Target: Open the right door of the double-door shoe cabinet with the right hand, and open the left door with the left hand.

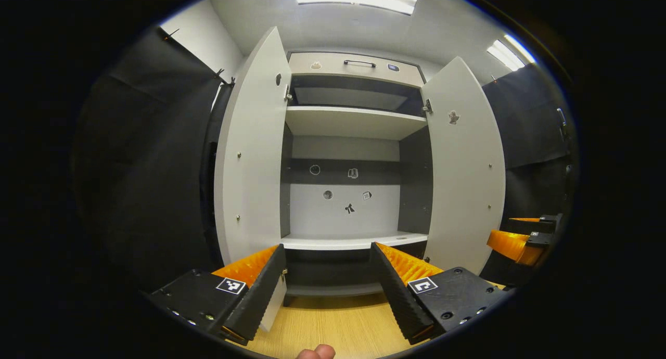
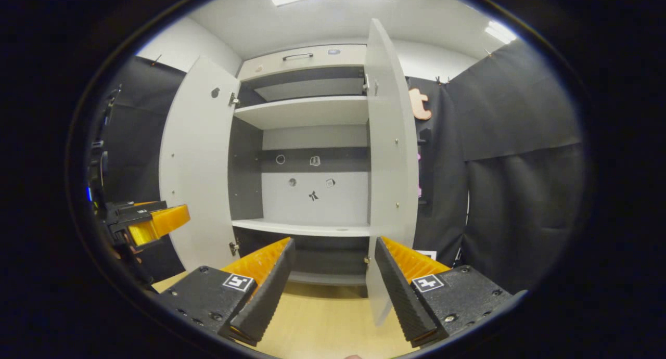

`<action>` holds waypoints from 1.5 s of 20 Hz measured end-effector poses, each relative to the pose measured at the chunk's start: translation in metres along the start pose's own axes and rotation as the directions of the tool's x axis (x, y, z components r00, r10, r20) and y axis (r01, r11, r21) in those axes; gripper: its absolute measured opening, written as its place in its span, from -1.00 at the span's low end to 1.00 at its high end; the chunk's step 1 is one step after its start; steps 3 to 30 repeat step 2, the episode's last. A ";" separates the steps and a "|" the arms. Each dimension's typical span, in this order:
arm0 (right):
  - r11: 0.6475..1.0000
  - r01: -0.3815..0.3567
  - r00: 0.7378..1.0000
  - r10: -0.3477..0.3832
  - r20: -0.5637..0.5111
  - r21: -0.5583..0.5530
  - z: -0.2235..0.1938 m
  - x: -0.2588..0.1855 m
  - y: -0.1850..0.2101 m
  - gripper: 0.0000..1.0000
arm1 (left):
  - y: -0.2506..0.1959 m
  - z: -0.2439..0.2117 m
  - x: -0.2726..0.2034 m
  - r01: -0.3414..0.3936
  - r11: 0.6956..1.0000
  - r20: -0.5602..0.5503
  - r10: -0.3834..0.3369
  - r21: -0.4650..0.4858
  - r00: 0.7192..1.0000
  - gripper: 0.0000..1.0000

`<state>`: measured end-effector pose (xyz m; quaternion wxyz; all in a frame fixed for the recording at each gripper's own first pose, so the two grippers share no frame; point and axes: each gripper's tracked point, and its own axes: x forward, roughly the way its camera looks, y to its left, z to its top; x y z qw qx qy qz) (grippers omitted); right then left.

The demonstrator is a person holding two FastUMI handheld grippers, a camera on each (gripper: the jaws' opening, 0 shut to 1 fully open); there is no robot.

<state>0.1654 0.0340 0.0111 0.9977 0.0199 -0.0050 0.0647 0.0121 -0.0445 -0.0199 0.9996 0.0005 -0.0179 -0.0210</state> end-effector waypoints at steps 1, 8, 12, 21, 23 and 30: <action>1.000 0.000 1.000 0.000 -0.002 0.002 0.000 -0.001 0.000 0.92 | -0.001 -0.001 -0.001 0.004 1.000 -0.002 -0.004 0.000 1.000 0.94; 1.000 0.002 1.000 -0.002 -0.001 0.004 0.000 -0.001 0.000 0.92 | -0.002 -0.001 -0.001 0.007 1.000 -0.003 -0.007 0.002 1.000 0.94; 1.000 0.002 1.000 -0.002 -0.001 0.004 0.000 -0.001 0.000 0.92 | -0.002 -0.001 -0.001 0.007 1.000 -0.003 -0.007 0.002 1.000 0.94; 1.000 0.002 1.000 -0.002 -0.001 0.004 0.000 -0.001 0.000 0.92 | -0.002 -0.001 -0.001 0.007 1.000 -0.003 -0.007 0.002 1.000 0.94; 1.000 0.002 1.000 -0.002 -0.001 0.004 0.000 -0.001 0.000 0.92 | -0.002 -0.001 -0.001 0.007 1.000 -0.003 -0.007 0.002 1.000 0.94; 1.000 0.002 1.000 -0.002 -0.001 0.004 0.000 -0.001 0.000 0.92 | -0.002 -0.001 -0.001 0.007 1.000 -0.003 -0.007 0.002 1.000 0.94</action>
